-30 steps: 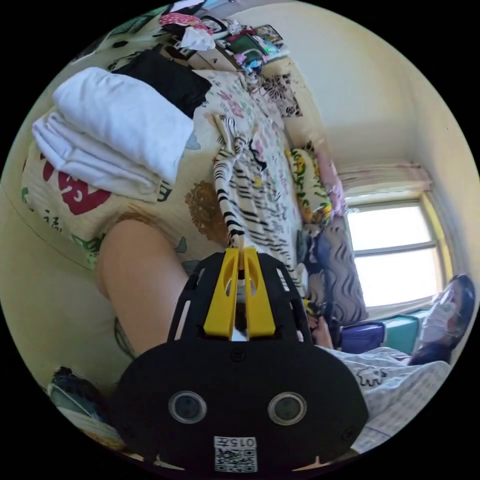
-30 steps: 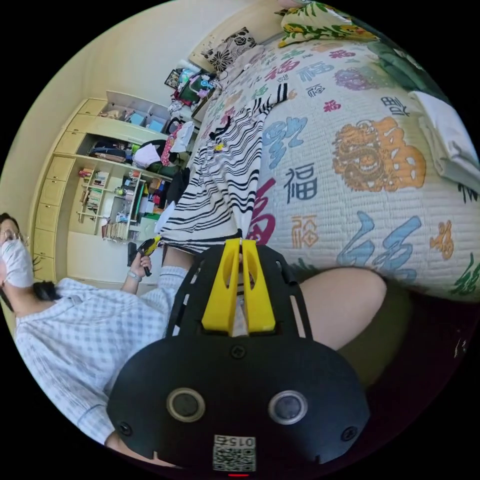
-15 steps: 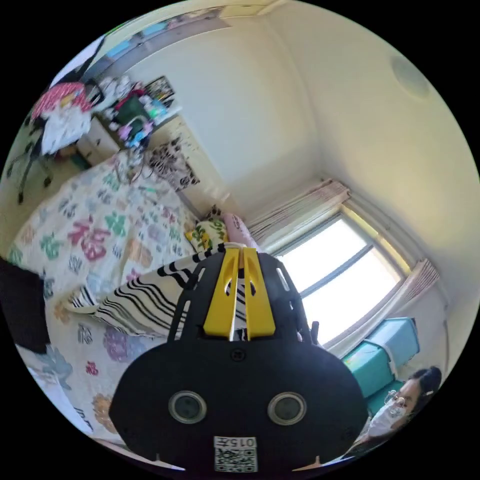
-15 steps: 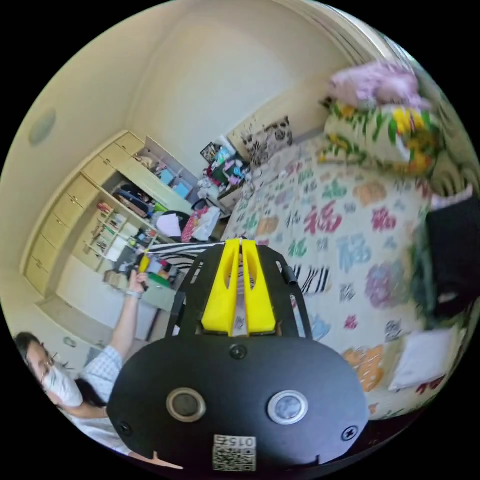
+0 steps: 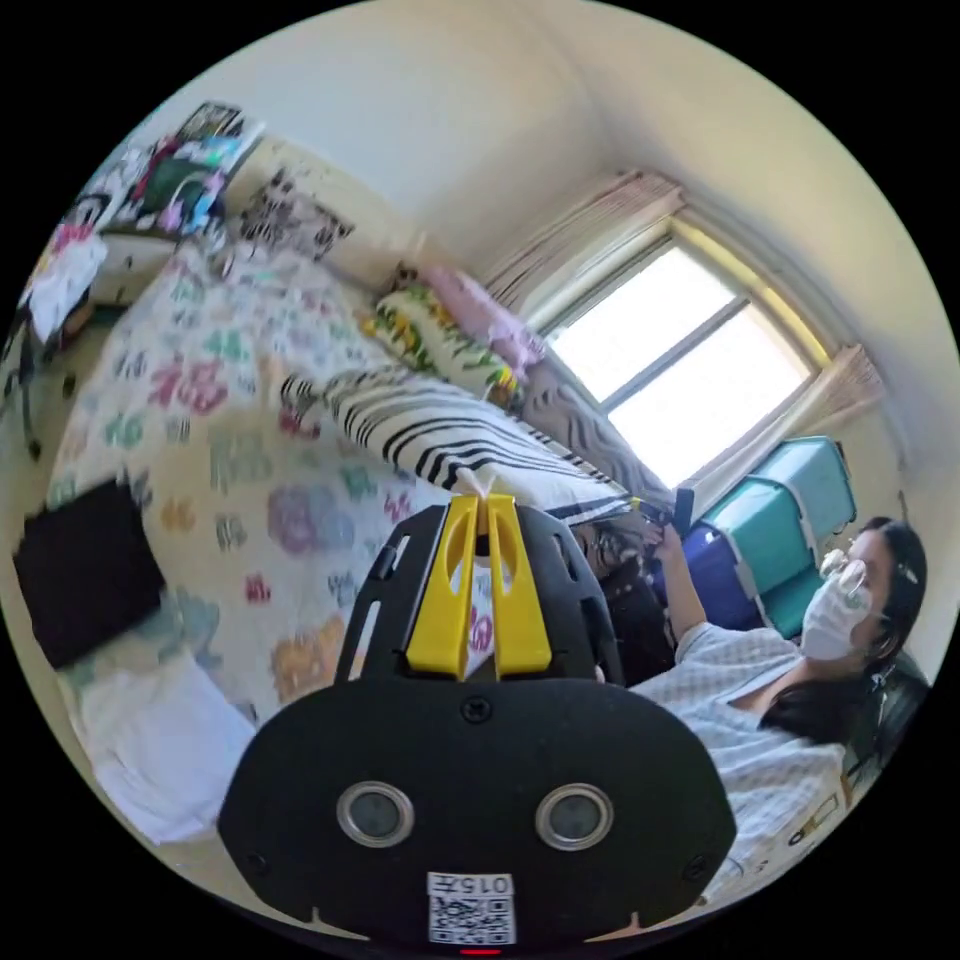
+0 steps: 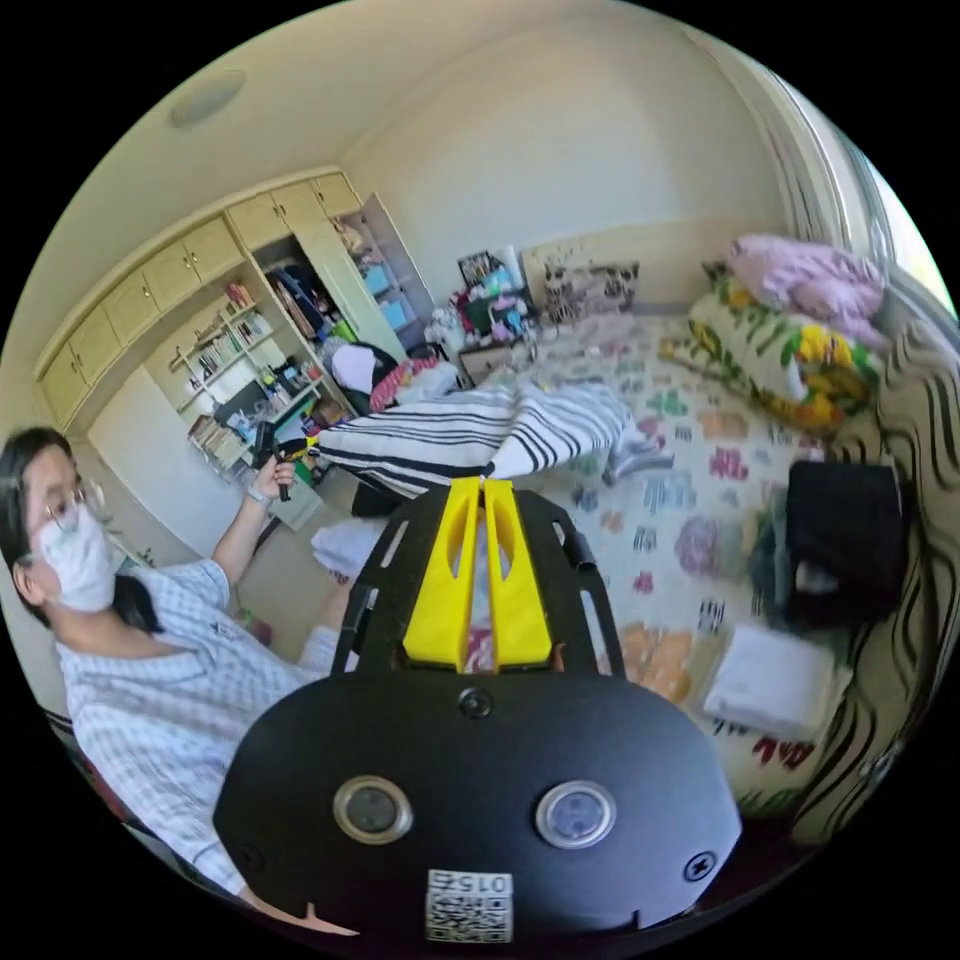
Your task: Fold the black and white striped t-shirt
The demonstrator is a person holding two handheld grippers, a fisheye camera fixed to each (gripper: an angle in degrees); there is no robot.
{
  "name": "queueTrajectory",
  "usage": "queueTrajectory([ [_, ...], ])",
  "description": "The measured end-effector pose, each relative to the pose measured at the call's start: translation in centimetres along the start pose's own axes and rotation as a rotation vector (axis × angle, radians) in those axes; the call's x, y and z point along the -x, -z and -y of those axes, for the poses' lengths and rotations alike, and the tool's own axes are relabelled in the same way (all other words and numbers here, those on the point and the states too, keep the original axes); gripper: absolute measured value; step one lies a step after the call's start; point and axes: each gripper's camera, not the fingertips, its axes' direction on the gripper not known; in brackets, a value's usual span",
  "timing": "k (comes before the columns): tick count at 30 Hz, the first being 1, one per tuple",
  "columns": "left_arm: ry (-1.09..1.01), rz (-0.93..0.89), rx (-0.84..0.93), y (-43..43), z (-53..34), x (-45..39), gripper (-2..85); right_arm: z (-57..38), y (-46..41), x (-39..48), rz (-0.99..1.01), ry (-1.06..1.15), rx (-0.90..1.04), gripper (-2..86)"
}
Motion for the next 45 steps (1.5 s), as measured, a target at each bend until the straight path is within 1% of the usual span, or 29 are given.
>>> queueTrajectory([
  [2,0.149,0.018,0.089,-5.0,-7.3,4.8,-0.5,-4.9,-3.3,-1.9,0.009,-0.091,0.091,-0.2],
  [4,0.261,0.039,0.141,-8.4,-12.4,7.8,-0.4,-11.6,-8.4,-5.1,0.041,-0.26,0.21,-0.2],
  [5,0.335,0.09,0.19,-10.5,-15.3,9.4,-0.4,-13.1,-9.6,-5.9,0.052,-0.312,0.231,-0.2],
  [6,0.363,0.122,0.212,-11.4,-16.4,10.0,-0.3,-16.0,-11.9,-7.4,0.081,-0.398,0.26,-0.2],
  [7,0.405,0.204,0.269,-13.2,-18.4,10.7,-0.1,-18.5,-14.1,-8.8,0.096,-0.488,0.298,-0.2],
  [8,0.445,0.298,0.315,-14.4,-19.7,10.9,0.2,-19.5,-15.0,-9.5,0.099,-0.531,0.309,-0.2],
  [10,0.429,0.427,0.343,-15.5,-20.6,9.4,0.9,-22.1,-17.7,-10.8,0.13,-0.631,0.322,-0.2],
  [12,0.371,0.482,0.351,-16.5,-20.7,6.9,2.5,-22.6,-18.6,-10.8,0.126,-0.63,0.31,-0.2],
  [14,0.304,0.555,0.37,-18.3,-20.1,4.0,6.1,-22.5,-19.2,-10.6,0.107,-0.608,0.308,-0.2],
  [16,0.27,0.573,0.379,-20.4,-19.3,2.5,8.0,-22.1,-19.7,-10.7,0.08,-0.598,0.308,-0.2],
  [19,0.299,0.574,0.385,-24.6,-17.2,2.2,9.3,-21.3,-20.4,-10.9,0.068,-0.583,0.311,-0.2],
  [21,0.351,0.635,0.423,-27.5,-16.0,3.3,10.4,-20.7,-20.8,-11.0,0.062,-0.574,0.313,-0.2],
  [23,0.4,0.639,0.569,-31.9,-14.7,5.0,11.6,-20.1,-21.0,-11.2,0.059,-0.565,0.311,-0.1],
  [24,0.391,0.657,0.588,-32.7,-14.2,4.8,11.1,-19.7,-21.1,-11.2,0.057,-0.558,0.309,-0.1],
  [26,0.306,0.738,0.701,-35.4,-12.6,3.7,8.1,-19.2,-21.2,-11.4,0.049,-0.552,0.307,-0.1],
  [27,0.286,0.748,0.724,-35.8,-12.3,3.3,7.2,-18.9,-21.3,-11.6,0.042,-0.549,0.308,-0.1],
  [28,0.235,0.718,0.753,-36.3,-11.8,2.3,4.1,-18.7,-21.5,-11.7,0.037,-0.546,0.312,-0.1],
  [29,0.225,0.691,0.737,-36.0,-11.4,1.3,2.3,-18.6,-21.6,-11.7,0.035,-0.543,0.318,-0.1],
  [31,0.204,0.66,0.682,-34.7,-11.1,-0.5,1.4,-18.1,-22.0,-11.5,0.015,-0.508,0.362,-0.1],
  [32,0.203,0.653,0.645,-34.0,-11.1,-1.4,1.2,-18.0,-22.2,-11.4,0.005,-0.495,0.376,-0.1],
  [35,0.213,0.659,0.609,-33.8,-11.6,-2.4,1.1,-17.5,-23.3,-10.8,-0.02,-0.442,0.459,0.0],
  [37,0.242,0.662,0.632,-35.0,-12.1,-2.0,1.5,-17.2,-24.9,-10.5,-0.049,-0.396,0.556,0.1],
  [40,0.281,0.722,0.731,-37.4,-12.4,-1.5,3.4,-16.7,-26.4,-10.7,-0.056,-0.35,0.618,0.6],
  [42,0.288,0.708,0.714,-37.8,-11.7,-2.4,4.7,-16.1,-26.3,-11.3,-0.06,-0.35,0.612,0.9],
  [44,0.268,0.7,0.625,-37.8,-8.7,-4.7,5.5,-15.2,-25.0,-12.5,-0.073,-0.382,0.535,1.1],
  [45,0.251,0.692,0.6,-38.1,-7.6,-5.4,5.6,-14.5,-23.8,-13.6,-0.065,-0.402,0.456,1.4],
])
